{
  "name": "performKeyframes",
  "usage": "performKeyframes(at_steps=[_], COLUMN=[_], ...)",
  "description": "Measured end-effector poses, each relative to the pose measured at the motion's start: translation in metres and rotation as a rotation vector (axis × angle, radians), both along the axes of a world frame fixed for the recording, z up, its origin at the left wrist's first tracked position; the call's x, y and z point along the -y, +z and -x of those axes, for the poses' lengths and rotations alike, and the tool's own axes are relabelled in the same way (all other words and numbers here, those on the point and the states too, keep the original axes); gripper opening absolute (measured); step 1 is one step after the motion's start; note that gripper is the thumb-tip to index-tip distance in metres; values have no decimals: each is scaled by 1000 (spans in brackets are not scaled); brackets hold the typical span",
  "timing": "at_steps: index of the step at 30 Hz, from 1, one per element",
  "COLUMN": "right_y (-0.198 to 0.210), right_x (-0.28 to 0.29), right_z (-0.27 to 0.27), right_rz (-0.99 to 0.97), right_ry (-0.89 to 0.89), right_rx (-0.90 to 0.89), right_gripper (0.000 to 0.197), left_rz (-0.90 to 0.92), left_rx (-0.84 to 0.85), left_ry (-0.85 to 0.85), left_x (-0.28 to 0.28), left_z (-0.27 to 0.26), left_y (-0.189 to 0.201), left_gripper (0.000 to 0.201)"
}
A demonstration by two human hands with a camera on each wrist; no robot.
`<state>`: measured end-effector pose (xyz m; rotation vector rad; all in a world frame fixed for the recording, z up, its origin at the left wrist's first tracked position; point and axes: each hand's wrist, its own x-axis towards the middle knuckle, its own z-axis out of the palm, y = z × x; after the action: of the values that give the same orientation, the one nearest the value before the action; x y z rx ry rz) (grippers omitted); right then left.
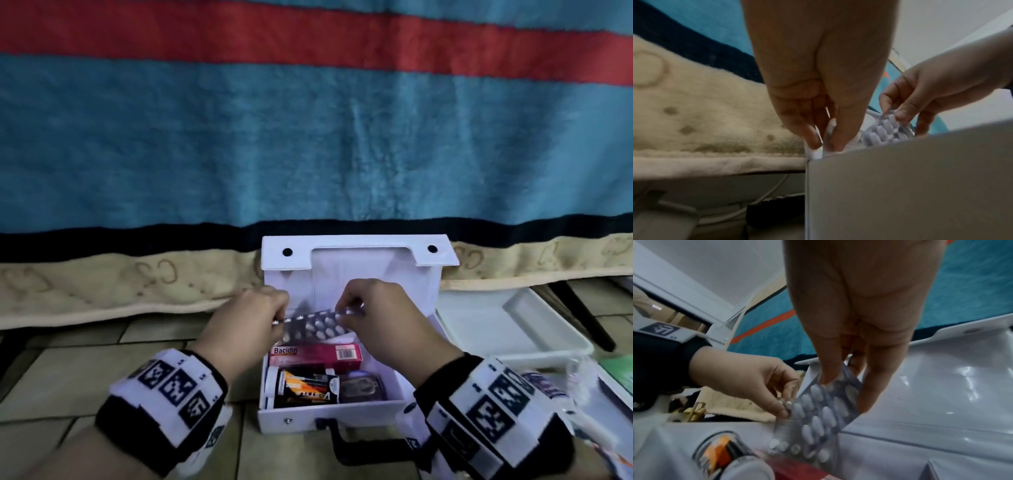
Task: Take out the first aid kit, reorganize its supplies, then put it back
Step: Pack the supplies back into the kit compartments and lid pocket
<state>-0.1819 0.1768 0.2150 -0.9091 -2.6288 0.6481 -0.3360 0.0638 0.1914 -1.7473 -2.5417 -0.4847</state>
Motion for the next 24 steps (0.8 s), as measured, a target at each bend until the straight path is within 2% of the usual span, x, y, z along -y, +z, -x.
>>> performKeyframes(at_steps=[2, 4, 8, 12, 15, 24], right_y=[2, 4, 3, -1, -2, 4], right_x=[1, 3, 7, 6, 6, 1], right_z=[8, 14, 23, 33, 39, 46], right_rz=[-40, -73, -96, -54, -32, 80], right_ry=[-27, -19, 44, 67, 88, 62], right_rx=[53, 123, 180, 239, 291, 320], right_gripper=[17, 16, 13, 14, 21, 20], left_rz=[40, 70, 43, 17, 6, -34], left_rx=[-97, -109, -50, 94, 101, 135], left_ry=[27, 38, 61, 42, 37, 3], left_x=[1, 1, -3, -1, 2, 2], left_z=[2, 3, 8, 20, 25, 20], left_y=[-2, -5, -10, -9, -11, -18], left_gripper=[24, 23, 34, 16, 3, 6])
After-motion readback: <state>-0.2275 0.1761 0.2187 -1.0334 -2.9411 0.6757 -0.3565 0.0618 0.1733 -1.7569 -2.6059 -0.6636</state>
